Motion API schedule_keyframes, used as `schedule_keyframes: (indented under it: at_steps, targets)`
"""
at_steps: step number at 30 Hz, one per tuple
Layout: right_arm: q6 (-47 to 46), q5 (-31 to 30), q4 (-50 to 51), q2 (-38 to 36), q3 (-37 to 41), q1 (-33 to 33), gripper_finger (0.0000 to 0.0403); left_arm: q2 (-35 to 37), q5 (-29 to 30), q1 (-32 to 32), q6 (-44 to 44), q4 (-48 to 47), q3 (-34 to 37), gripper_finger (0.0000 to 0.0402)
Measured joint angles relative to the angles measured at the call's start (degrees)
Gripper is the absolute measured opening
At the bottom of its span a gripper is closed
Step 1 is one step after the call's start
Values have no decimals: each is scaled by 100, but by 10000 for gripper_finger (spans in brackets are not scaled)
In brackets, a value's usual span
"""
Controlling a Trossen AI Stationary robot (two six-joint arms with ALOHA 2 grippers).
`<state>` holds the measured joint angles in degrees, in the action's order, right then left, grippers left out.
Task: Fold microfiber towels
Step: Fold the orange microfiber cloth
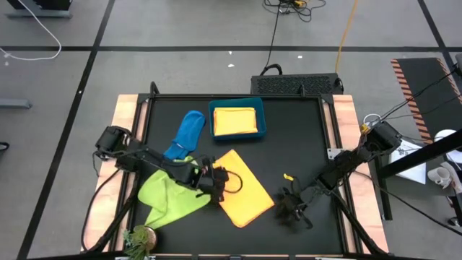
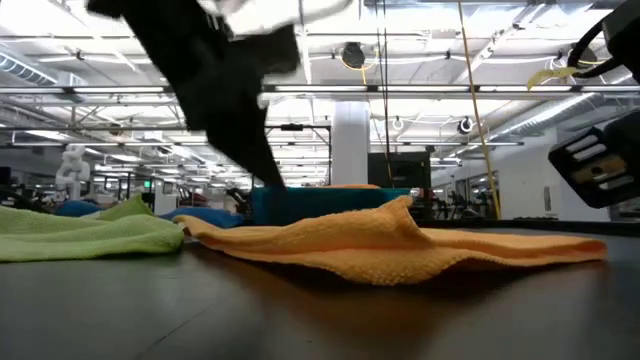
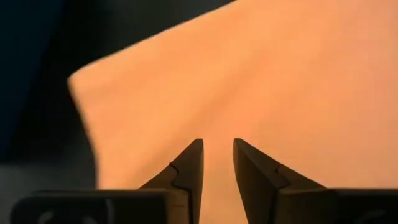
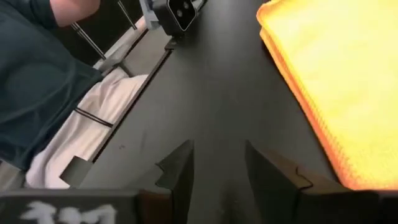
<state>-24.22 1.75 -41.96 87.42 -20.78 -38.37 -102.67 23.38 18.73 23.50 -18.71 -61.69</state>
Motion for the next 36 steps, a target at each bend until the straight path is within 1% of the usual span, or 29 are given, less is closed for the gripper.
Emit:
schedule_keyframes:
  at_steps: [1, 5, 8, 11, 14, 16, 20, 23, 27, 33, 36]
  targets:
    - [69, -11, 9, 0, 0, 20, 134, 15, 0, 129, -56, -11, -104, 90]
    - [359, -43, 53, 0, 0, 131, 134, 19, 68, 754, -384, 446, -369, 90]
    - [559, -191, 53, 0, 0, 223, 134, -142, 92, 1192, -687, 1253, -406, 90]
    - [678, -193, 57, 0, 0, 337, 134, -475, 132, 1502, -960, 2027, -411, 90]
    - [707, -185, 9, 0, -2, 433, 134, -932, 39, 1635, -1152, 2278, -524, 90]
    - [704, -182, 10, 0, -2, 480, 134, -1277, -85, 1660, -1185, 2163, -792, 90]
    - [679, -172, 18, 0, -2, 501, 134, -1774, -175, 1667, -1337, 1494, -1457, 90]
    - [645, -169, 25, 0, -2, 501, 134, -1951, -165, 1667, -1511, 1175, -1870, 90]
    - [634, -169, 27, 0, -4, 494, 134, -1957, -78, 1667, -1751, 927, -2208, 97]
    - [647, -167, 23, 0, -4, 492, 134, -1957, 16, 1677, -1980, 718, -2349, 144]
    - [647, -167, 18, 0, -4, 492, 134, -1959, 170, 1668, -1875, 287, -2338, 173]
